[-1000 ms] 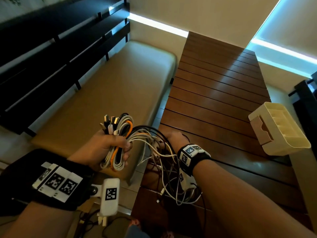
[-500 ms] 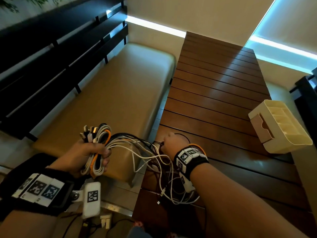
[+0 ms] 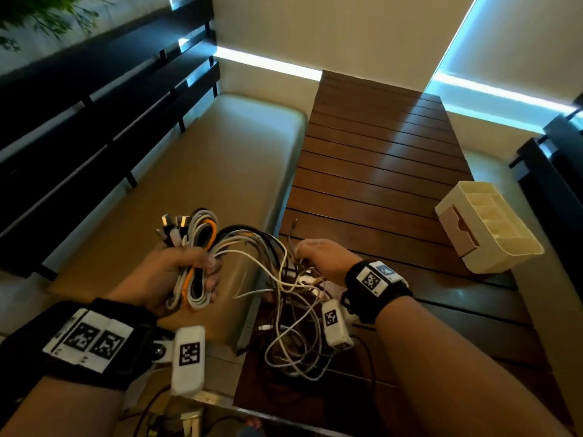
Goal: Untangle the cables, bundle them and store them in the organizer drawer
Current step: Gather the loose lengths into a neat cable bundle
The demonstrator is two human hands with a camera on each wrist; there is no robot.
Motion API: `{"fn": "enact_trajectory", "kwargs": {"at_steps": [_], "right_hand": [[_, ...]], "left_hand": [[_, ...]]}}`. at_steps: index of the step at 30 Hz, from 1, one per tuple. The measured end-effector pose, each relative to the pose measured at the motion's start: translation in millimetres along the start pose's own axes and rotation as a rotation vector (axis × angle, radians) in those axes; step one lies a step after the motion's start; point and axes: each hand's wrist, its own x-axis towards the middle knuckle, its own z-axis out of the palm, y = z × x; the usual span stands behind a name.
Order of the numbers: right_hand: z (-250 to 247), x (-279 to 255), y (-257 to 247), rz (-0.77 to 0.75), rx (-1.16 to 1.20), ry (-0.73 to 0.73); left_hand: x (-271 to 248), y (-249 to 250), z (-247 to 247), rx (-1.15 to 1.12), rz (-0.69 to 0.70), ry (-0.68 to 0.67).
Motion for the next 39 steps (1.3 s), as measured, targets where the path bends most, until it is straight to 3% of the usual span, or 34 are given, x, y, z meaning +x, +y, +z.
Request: {"fn": "enact_trajectory", "kwargs": {"at_steps": [11,14,19,21,27,30,33,35,39], "right_hand": [[-75.8,-100.3,29.7,-0.008,-0.263,0.279],[-85.8,-130.3,24.8,-0.169,-0.07,0.354],[-81.9,-161.5,-1.0,-0.404,0.162,0.148],[-77.2,-163.8,-5.7,-0.433,0.197,0.209],[-78.5,-156.9,-3.7,-0.494,0.195,0.649],[-83.5,-160.0,-4.4,-0.531,0.372,0.602],[-88.7,-164.3,1.8,-0.443,0.443,0.486],[-90.4,-166.0,7.7,-0.392,0.398,0.496],[-95.3,-170.0,10.8,-0.413,0.389,0.619]], "left_hand": [[25.9,2.1,118.3,0.099,0.053,-0.104],[24.9,3.3,146.0,0.148,0.047,-0.123],[23.4,4.3,193.1,0.207,0.121,-0.161],[24.1,7.2,204.9,0.219,0.128,-0.196],[18.7,16.5,231.6,0.24,0.121,-0.346],[17.6,25.7,238.4,0.103,0.092,-0.447],[18.0,33.9,239.5,-0.053,0.07,-0.544],[21.1,34.7,238.5,-0.109,0.106,-0.489],[29.9,23.6,238.0,0.057,0.202,-0.346]]}}
